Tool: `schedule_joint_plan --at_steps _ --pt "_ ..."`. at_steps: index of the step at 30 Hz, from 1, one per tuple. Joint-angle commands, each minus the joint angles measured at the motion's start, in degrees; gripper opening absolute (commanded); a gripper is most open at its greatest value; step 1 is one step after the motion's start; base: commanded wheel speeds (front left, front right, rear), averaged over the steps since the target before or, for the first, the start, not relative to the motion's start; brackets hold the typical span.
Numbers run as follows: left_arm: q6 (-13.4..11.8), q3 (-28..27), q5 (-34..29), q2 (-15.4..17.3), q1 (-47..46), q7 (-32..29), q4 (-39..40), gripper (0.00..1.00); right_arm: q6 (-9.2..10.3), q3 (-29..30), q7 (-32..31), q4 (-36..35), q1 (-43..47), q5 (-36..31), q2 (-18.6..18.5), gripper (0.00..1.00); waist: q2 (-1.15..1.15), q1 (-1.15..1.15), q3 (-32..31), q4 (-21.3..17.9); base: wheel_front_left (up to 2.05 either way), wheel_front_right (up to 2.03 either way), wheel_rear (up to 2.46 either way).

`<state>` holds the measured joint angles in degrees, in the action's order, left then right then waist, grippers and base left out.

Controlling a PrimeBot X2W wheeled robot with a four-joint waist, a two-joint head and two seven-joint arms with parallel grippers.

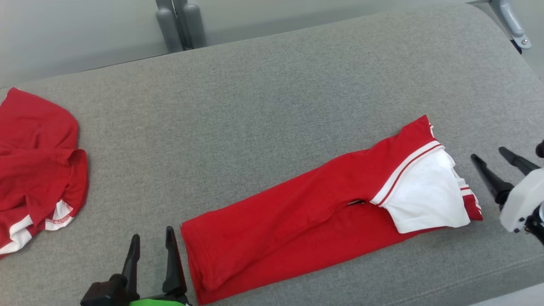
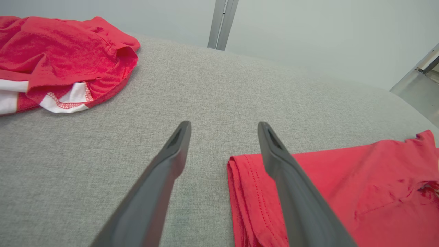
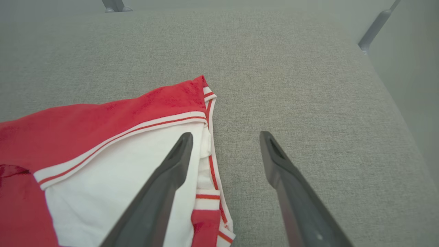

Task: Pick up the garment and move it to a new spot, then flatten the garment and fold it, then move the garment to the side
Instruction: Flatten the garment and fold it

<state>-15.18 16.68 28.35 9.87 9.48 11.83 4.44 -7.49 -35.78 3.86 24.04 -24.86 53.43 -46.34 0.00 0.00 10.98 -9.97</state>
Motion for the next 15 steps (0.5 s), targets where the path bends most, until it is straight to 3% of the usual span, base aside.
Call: schedule_joint_plan --at_steps 1,6,9,11,15 --pt "0.1 0.1 -0.8 -0.6 0.1 1.4 -0.6 1.00 0.00 0.5 -1.9 0.8 -0.9 -0.7 1.9 1.00 0.00 0.00 1.3 1.7 0.00 0.00 0.00" --pt "1.1 0.6 -4.8 -4.2 -3.8 3.4 -4.9 1.00 0.01 1.9 -7.9 6.2 -2.4 -2.7 6.2 1.00 0.00 0.00 2.7 6.3 0.00 0.00 0.00" --pt "3.0 0.2 -7.3 -5.8 -5.1 3.4 -4.3 1.00 0.01 2.6 -9.4 10.7 -2.2 -4.8 7.7 1.00 0.00 0.00 3.0 8.9 0.00 0.00 0.00" --pt "4.8 0.2 -8.6 -6.4 -5.6 3.3 -3.7 1.00 0.01 3.1 -9.8 12.6 -1.6 -4.7 9.2 1.00 0.00 0.00 3.1 10.1 0.00 0.00 0.00" --pt "6.0 -0.3 -8.9 -6.9 -4.4 3.4 -2.7 1.00 0.00 3.3 -11.4 15.5 -0.4 -3.7 11.0 1.00 0.00 0.00 2.7 11.3 0.00 0.00 0.00"
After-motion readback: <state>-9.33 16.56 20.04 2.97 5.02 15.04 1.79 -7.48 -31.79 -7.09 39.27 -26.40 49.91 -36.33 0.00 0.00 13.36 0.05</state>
